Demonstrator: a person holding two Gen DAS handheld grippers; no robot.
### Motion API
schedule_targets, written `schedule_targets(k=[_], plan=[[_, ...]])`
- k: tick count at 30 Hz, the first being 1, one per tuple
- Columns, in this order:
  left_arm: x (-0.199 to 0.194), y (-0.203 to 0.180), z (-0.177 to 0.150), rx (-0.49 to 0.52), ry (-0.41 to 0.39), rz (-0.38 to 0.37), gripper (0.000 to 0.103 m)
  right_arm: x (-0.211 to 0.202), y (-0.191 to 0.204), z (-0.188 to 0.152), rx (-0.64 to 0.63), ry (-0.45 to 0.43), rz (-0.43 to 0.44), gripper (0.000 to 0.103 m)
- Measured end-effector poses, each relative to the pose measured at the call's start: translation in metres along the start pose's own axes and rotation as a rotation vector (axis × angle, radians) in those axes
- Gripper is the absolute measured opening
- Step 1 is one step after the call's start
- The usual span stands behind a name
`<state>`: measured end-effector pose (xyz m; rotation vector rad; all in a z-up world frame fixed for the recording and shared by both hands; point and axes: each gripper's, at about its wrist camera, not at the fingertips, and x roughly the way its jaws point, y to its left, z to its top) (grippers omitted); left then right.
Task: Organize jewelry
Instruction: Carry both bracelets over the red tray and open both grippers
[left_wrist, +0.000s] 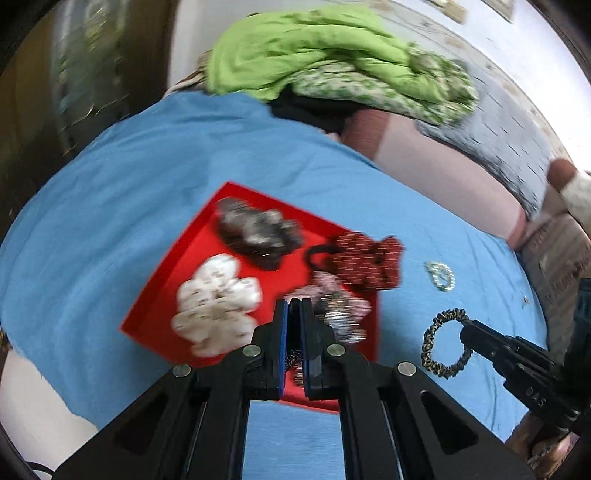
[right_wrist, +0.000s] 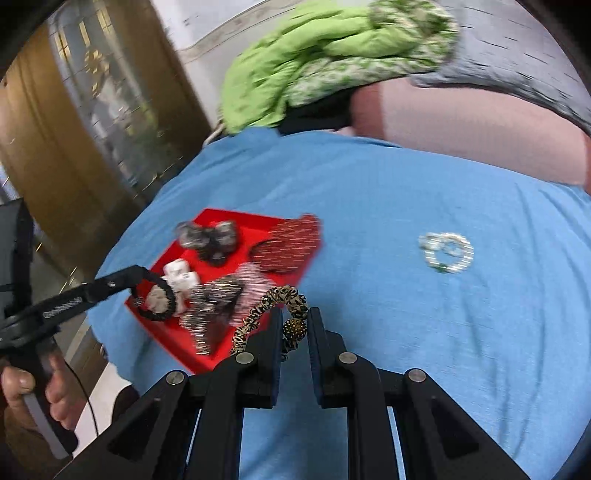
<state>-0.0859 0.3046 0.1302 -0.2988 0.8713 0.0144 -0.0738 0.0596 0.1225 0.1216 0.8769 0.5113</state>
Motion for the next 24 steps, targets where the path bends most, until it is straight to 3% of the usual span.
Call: schedule_targets(k=[9,16,24], plan=[[0.02,0.046,-0.005,-0.086,0.032,0.036,0.006,0.061,0.059,-0.012,-0.082,0.125,0.077,0.015],[0.03,0.041,-0.005,-0.053,0.033,0.068,0.006,0.091,0.074,-0.021,-0.111,0.193,0.081,0.015],[0.023,0.025,-0.003,0.025,-0.004,0.151,0.006,0.099,0.082,-0.023,-0.145,0.198,0.073,0.015]])
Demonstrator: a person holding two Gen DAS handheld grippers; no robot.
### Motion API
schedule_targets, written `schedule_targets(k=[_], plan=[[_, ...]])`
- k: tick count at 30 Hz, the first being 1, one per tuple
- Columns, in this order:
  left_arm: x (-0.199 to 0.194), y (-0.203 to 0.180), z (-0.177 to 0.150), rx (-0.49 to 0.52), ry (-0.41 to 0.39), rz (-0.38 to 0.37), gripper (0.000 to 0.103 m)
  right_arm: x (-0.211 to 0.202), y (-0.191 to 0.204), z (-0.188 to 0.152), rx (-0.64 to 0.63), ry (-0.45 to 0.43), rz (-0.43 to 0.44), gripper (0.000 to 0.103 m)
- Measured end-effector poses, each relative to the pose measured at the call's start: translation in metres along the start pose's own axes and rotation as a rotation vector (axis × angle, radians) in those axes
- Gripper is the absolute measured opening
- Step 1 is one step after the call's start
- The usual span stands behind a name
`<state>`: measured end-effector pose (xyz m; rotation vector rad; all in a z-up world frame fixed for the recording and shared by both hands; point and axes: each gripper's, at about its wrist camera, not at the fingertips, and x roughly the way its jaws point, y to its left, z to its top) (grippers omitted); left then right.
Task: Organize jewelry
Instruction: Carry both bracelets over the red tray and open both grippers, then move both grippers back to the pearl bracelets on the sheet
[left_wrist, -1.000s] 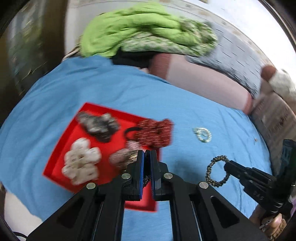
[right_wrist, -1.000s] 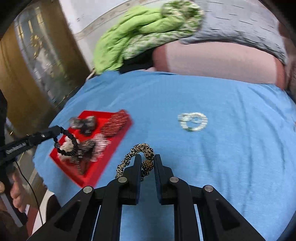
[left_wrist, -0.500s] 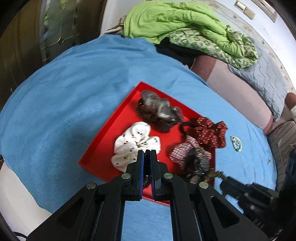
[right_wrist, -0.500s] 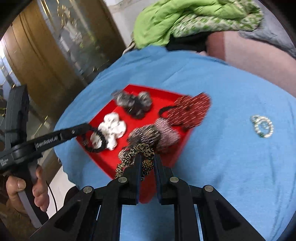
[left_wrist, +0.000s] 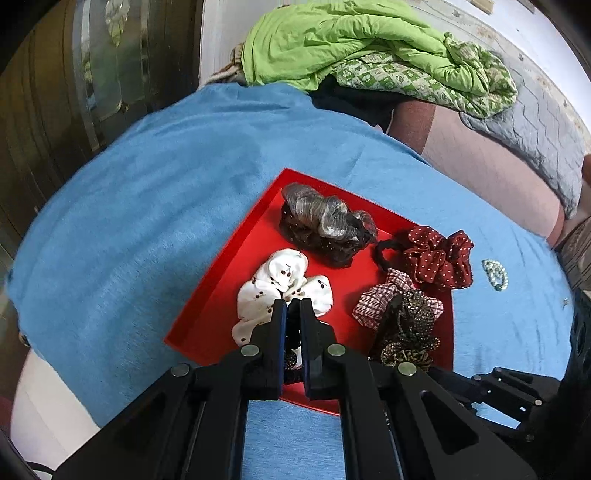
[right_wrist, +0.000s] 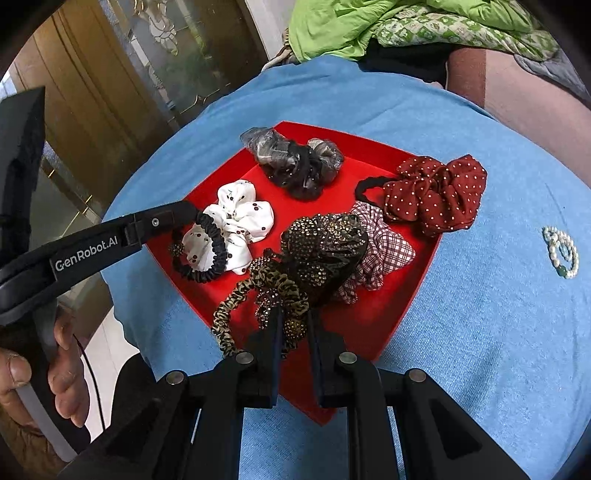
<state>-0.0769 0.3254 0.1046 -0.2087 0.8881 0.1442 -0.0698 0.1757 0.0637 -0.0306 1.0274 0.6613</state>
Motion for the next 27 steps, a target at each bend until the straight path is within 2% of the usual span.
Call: schedule_targets(k=[4,6,8,9,11,13,14,19,27], plan=[[-0.008,-0.006,0.001,0.033,-0.025,0.045,0.008,0.001,0.0,0.0,0.005,0.0,0.006,0.016],[-0.012,-0.009,0.002,0.049,-0.036,0.067,0.013,-0.002,-0.001,-0.001,0.015,-0.002,0.013,0.016],[-0.018,-0.013,0.002,0.069,-0.054,0.089,0.026,-0.005,-0.002,-0.001,0.025,0.002,0.021,0.017],[-0.021,-0.015,0.002,0.081,-0.068,0.101,0.031,-0.008,-0.002,-0.001,0.024,-0.003,0.023,0.021],[-0.026,-0.018,0.002,0.098,-0.091,0.121,0.046,-0.017,-0.003,0.0,0.011,-0.025,0.013,0.029],[-0.031,-0.022,0.002,0.117,-0.115,0.139,0.047,-0.029,-0.006,0.001,0.006,-0.053,0.005,0.039],[-0.032,-0.024,0.002,0.123,-0.119,0.145,0.048,-0.034,-0.008,0.003,0.008,-0.065,0.003,0.04],[-0.031,-0.032,0.0,0.153,-0.118,0.163,0.049,-0.053,-0.035,0.012,0.06,-0.11,-0.034,0.042],[-0.02,-0.029,0.0,0.143,-0.09,0.173,0.049,-0.058,-0.083,0.026,0.172,-0.145,-0.111,0.042]])
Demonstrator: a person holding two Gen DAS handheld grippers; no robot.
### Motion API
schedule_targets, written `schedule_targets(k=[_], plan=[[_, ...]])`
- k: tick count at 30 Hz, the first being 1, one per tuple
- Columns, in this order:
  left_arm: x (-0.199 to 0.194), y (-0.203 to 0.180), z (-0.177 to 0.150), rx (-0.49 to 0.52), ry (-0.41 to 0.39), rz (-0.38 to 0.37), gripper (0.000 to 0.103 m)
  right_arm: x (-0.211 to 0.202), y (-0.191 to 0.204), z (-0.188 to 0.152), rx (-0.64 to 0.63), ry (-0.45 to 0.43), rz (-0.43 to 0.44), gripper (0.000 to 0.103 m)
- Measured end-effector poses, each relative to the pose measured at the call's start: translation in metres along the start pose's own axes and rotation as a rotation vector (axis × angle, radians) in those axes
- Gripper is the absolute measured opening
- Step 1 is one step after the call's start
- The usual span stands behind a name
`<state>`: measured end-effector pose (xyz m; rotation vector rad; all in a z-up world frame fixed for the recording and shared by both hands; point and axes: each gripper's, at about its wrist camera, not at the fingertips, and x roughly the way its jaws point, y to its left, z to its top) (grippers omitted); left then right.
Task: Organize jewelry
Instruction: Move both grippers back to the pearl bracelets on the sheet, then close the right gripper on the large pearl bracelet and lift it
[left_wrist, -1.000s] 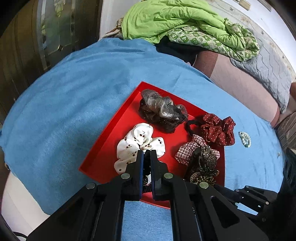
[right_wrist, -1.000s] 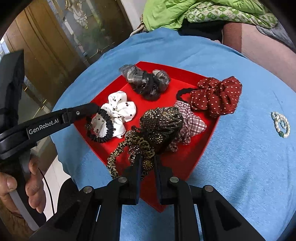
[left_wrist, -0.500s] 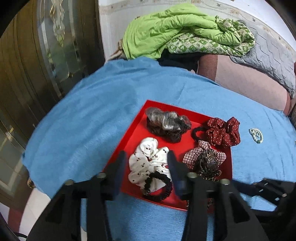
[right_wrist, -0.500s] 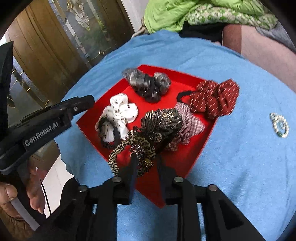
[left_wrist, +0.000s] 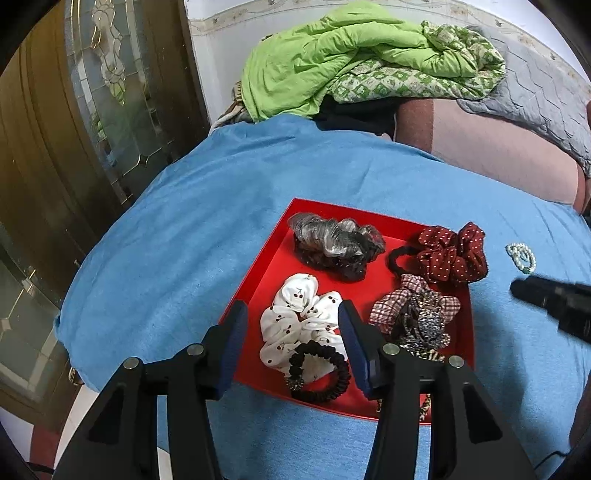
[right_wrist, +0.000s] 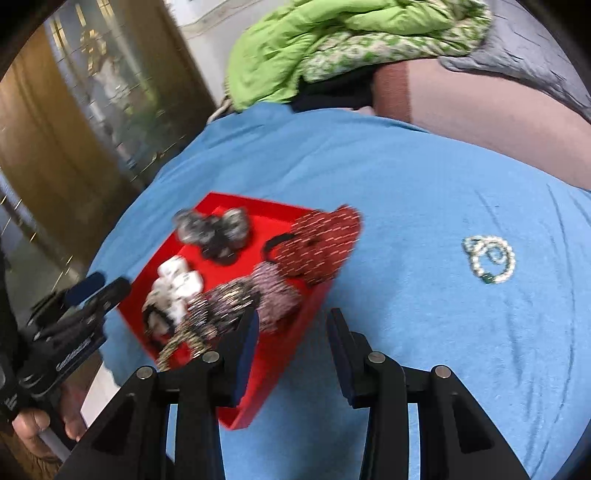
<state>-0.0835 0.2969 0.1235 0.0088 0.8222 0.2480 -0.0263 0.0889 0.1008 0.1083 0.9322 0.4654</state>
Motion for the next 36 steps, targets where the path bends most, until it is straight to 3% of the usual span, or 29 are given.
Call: schedule_targets(k=[3,5,10,14,18,23,26,33,36], plan=[[0.003,0.004,0.0,-0.019,0.01,-0.01,0.049,0.006,-0.014,0.017,0.01,-0.024,-0.06,0.04],[0.003,0.007,0.0,-0.033,0.014,-0.022,0.049,0.015,-0.023,0.03,0.02,-0.029,-0.095,0.034],[0.002,0.01,0.001,-0.039,0.014,-0.028,0.049,0.057,-0.04,0.057,0.084,0.027,-0.133,0.03],[0.001,0.01,0.001,-0.038,0.013,-0.023,0.05,0.078,-0.024,0.061,0.055,0.062,-0.103,0.03],[0.001,0.007,0.002,-0.037,0.018,-0.029,0.05,0.083,0.018,0.049,-0.085,0.073,-0.07,0.03],[-0.01,-0.01,0.005,-0.006,0.002,-0.065,0.05,0.06,0.024,0.034,-0.126,0.045,-0.023,0.03],[-0.019,-0.031,0.009,0.022,-0.008,-0.118,0.05,0.028,-0.004,0.025,-0.074,0.006,-0.009,0.03],[-0.025,-0.095,0.011,0.12,-0.001,-0.222,0.05,-0.008,-0.134,0.005,0.129,-0.026,-0.23,0.03],[-0.022,-0.119,0.01,0.158,0.02,-0.246,0.051,0.003,-0.174,0.005,0.216,-0.01,-0.253,0.03]])
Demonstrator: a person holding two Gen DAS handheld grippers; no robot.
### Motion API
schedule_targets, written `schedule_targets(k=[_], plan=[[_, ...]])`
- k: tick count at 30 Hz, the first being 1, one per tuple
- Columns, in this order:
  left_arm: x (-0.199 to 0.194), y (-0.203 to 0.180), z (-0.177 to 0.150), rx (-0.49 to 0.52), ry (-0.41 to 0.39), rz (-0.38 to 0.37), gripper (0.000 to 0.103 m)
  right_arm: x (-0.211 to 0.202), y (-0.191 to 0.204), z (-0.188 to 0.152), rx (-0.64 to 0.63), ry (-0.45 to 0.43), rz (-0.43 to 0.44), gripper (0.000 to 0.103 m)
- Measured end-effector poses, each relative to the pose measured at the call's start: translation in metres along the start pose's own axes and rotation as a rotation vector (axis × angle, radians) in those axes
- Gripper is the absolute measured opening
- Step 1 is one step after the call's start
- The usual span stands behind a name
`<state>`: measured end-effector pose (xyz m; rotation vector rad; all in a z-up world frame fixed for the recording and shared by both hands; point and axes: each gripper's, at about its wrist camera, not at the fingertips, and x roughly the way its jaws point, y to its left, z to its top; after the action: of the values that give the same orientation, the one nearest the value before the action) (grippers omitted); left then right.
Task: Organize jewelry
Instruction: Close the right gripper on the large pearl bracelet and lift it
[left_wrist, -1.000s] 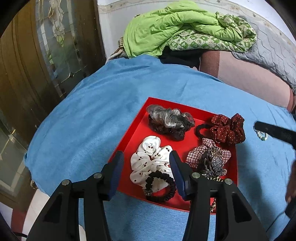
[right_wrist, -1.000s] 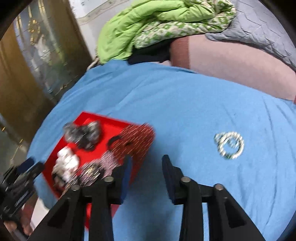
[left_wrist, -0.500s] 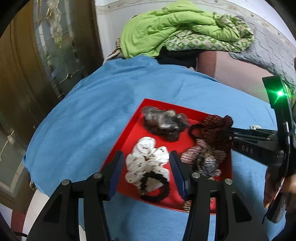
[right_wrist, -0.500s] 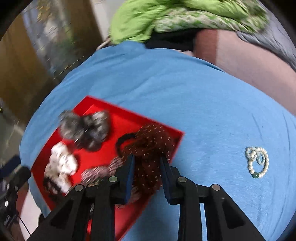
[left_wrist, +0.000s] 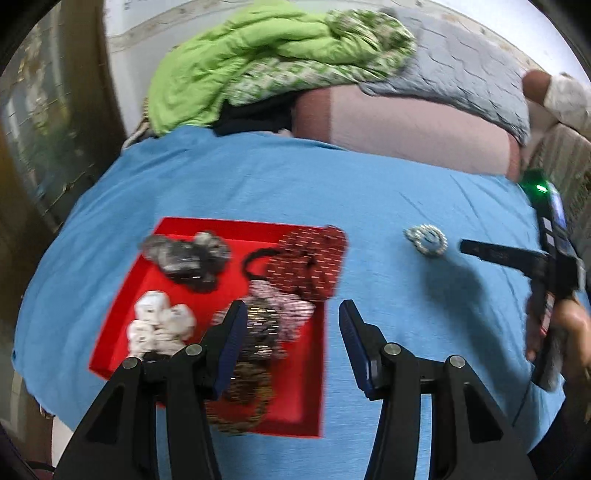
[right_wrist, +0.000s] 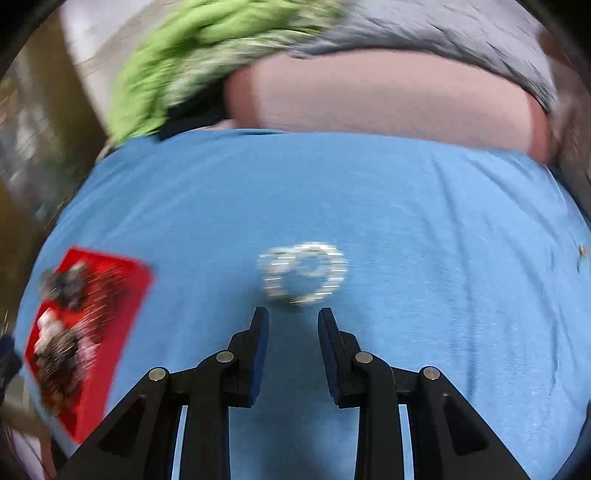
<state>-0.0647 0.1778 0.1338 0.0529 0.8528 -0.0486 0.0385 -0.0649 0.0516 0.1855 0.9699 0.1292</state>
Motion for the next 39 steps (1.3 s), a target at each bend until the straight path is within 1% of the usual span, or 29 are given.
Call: schedule_targets(k=[5,6,7,9,11,12,13,15,17,18,19,21,22,24,27,29,30,32,33,34,36,38,39], plan=[[0.01,-0.018,0.002,0.037,0.025,0.0,0.051,0.037,-0.008,0.012,0.094,0.046,0.03,0.03],[0.012,-0.02,0.002,0.042,0.03,0.001,0.051,0.046,-0.006,0.013,0.098,0.06,0.025,0.03],[0.015,-0.022,0.002,0.047,0.036,0.002,0.051,0.052,-0.002,0.011,0.087,0.071,0.002,0.03],[0.019,-0.025,0.003,0.048,0.045,-0.001,0.051,0.053,0.005,0.012,0.045,0.057,-0.044,0.029],[0.024,-0.028,0.004,0.041,0.056,-0.014,0.051,0.048,0.006,0.01,0.006,0.064,-0.083,0.022],[0.027,-0.031,0.006,0.036,0.064,-0.029,0.051,0.044,0.004,0.008,-0.009,0.065,-0.117,0.009],[0.028,-0.034,0.007,0.034,0.069,-0.043,0.051,0.044,-0.004,0.003,-0.018,0.086,-0.165,0.001],[0.031,-0.044,0.01,0.041,0.074,-0.08,0.05,0.036,-0.026,-0.008,-0.006,0.089,-0.191,0.001],[0.034,-0.057,0.012,0.06,0.075,-0.105,0.051,0.022,-0.052,-0.019,0.004,0.082,-0.259,0.001],[0.037,-0.064,0.013,0.073,0.076,-0.113,0.051,0.013,-0.066,-0.023,0.032,0.078,-0.27,0.001],[0.038,-0.068,0.014,0.079,0.076,-0.116,0.051,0.007,-0.076,-0.024,0.069,0.072,-0.221,0.001],[0.042,-0.078,0.017,0.08,0.073,-0.12,0.05,-0.001,-0.089,-0.023,0.158,0.062,-0.037,0.002],[0.043,-0.081,0.019,0.077,0.076,-0.124,0.05,-0.003,-0.088,-0.019,0.18,0.053,0.034,0.002],[0.045,-0.086,0.02,0.076,0.082,-0.13,0.05,-0.002,-0.076,-0.011,0.164,0.029,0.081,0.002],[0.048,-0.089,0.018,0.094,0.089,-0.116,0.05,0.016,-0.046,0.004,0.108,0.034,0.092,0.003],[0.051,-0.088,0.018,0.1,0.095,-0.107,0.05,0.031,-0.03,0.012,0.096,0.046,0.098,0.003],[0.052,-0.087,0.018,0.099,0.098,-0.106,0.05,0.037,-0.025,0.016,0.092,0.054,0.088,0.005],[0.056,-0.084,0.019,0.094,0.102,-0.106,0.05,0.046,-0.02,0.016,0.084,0.047,0.042,0.012],[0.057,-0.083,0.019,0.092,0.103,-0.105,0.051,0.048,-0.019,0.015,0.078,0.047,-0.01,0.024],[0.059,-0.083,0.019,0.091,0.106,-0.105,0.051,0.049,-0.024,0.014,0.082,0.048,-0.049,0.034],[0.064,-0.084,0.02,0.086,0.117,-0.113,0.051,0.054,-0.024,0.016,0.082,0.07,-0.077,0.033],[0.067,-0.086,0.02,0.084,0.124,-0.122,0.05,0.054,-0.018,0.016,0.011,0.084,-0.119,0.029],[0.068,-0.087,0.021,0.085,0.125,-0.127,0.05,0.052,-0.016,0.014,-0.031,0.09,-0.149,0.021]])
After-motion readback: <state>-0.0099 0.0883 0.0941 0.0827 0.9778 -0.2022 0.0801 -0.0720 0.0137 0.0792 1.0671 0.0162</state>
